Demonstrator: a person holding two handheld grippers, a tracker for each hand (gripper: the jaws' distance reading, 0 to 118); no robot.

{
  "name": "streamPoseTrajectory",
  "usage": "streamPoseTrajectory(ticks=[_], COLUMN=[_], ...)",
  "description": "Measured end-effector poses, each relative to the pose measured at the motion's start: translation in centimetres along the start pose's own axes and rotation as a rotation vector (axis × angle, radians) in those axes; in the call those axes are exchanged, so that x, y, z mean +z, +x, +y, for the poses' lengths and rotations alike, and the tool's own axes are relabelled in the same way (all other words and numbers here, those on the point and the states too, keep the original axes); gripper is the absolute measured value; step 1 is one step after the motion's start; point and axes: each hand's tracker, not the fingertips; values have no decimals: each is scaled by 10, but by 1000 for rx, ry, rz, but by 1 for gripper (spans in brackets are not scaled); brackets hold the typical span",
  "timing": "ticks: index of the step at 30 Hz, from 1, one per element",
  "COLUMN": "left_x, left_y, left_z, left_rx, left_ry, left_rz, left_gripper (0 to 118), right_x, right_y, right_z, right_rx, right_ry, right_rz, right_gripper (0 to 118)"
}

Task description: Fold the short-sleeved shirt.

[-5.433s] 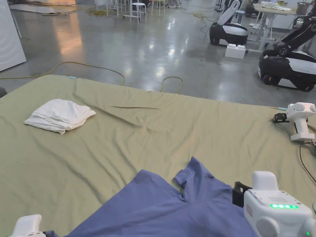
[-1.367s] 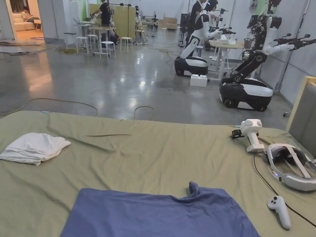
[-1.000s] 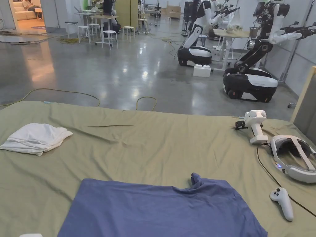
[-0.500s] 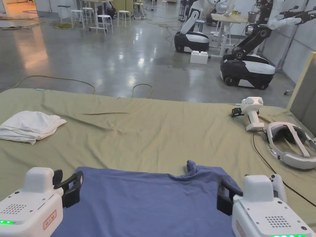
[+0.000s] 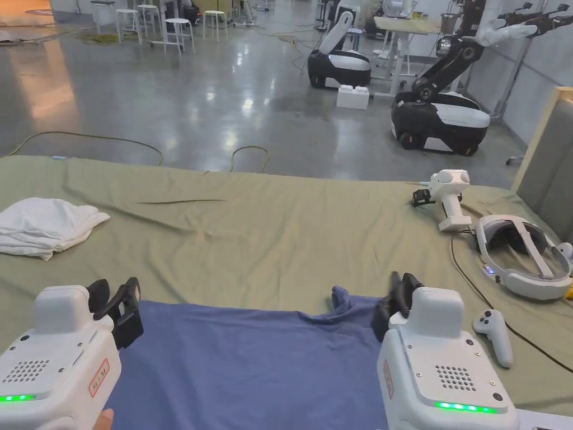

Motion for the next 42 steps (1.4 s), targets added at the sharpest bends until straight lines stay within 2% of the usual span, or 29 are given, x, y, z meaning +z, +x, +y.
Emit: streamPoseTrajectory(ticks=[2, 3, 6, 10, 17, 20, 21, 23, 25, 26, 31, 34, 36, 37, 38, 40, 42], left_x=[-2, -2, -9, -39, -155, -206, -222, -246, -268, -278, -310, -313, -304, -303, -301, -299, -291], left_y=[-4, -1, -9, -25, -66, -74, -76, -76, -77, -78, -77, -69, -62, -56, -50, -48, -47], left_z=[-1, 1, -1, -3, -7, -12, -14, -18, -25, -29, -50, -65, -67, -68, -69, -69, -67], left_rx=[-9, -23, -52, -86, -18, -31, -50, -57, -44, -23, -16, -53, -119, -141, -171, -205, -218], left_ry=[-2, -2, -17, -101, -453, -595, -647, -725, -778, -803, -925, -967, -887, -877, -874, -876, -854], left_rz=[35, 65, 47, 55, 56, 40, 37, 0, -11, -5, 67, 96, 117, 108, 76, 71, 78], left_gripper=[4, 1, 0, 0, 0, 0, 4, 22, 53, 58, 59, 54, 36, 31, 31, 7, 5], right_x=[-3, -5, -12, -23, -47, -56, -58, -64, -68, -71, -80, -86, -94, -99, -108, -130, -160], right_y=[4, 7, 8, 8, 12, 17, 19, 24, 31, 35, 50, 59, 64, 66, 69, 77, 84], right_z=[-5, -7, -12, -15, -21, -27, -30, -35, -41, -45, -59, -67, -71, -73, -76, -80, -83], right_rx=[-3, -6, 50, 67, 59, 59, 62, 66, 69, 69, 87, 93, 102, 101, 104, 97, 101], right_ry=[0, 0, -6, -20, -92, -129, -142, -169, -204, -220, -295, -331, -368, -385, -422, -483, -574], right_rz=[2, 23, 23, 35, 53, 50, 46, 35, 21, 14, -15, -26, -34, -36, -36, -41, -48], right_gripper=[0, 0, 0, 0, 0, 0, 0, 0, 0, 0, 0, 0, 0, 0, 0, 0, 3])
